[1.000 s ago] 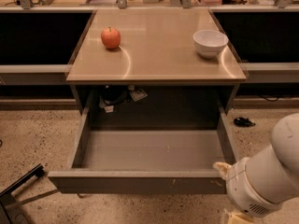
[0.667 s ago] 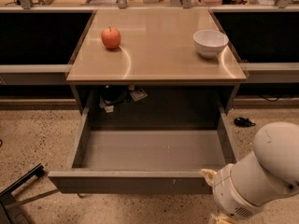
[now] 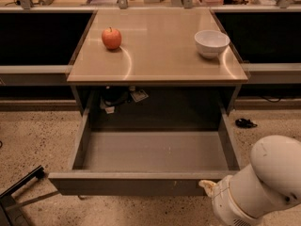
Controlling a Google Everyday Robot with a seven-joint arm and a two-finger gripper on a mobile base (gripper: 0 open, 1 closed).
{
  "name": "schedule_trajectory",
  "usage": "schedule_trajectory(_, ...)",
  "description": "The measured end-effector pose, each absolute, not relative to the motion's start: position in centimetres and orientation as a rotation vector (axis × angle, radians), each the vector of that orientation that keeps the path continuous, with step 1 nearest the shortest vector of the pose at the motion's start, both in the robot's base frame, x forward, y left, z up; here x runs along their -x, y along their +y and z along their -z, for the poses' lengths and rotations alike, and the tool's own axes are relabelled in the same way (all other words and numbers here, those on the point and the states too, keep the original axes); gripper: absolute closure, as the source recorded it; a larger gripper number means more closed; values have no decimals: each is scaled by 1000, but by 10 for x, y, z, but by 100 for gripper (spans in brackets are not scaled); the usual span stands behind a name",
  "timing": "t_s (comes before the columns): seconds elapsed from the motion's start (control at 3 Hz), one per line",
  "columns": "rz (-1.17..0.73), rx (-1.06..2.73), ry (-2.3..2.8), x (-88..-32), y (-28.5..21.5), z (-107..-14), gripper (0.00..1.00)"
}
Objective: Close top drawer
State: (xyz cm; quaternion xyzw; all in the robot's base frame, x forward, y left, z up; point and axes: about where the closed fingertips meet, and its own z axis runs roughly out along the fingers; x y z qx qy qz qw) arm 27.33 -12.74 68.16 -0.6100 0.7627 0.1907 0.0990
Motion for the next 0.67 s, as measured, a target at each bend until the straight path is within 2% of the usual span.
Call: schedule_trajectory(0.67,-594,1865,2266,-277,-109,-632,0)
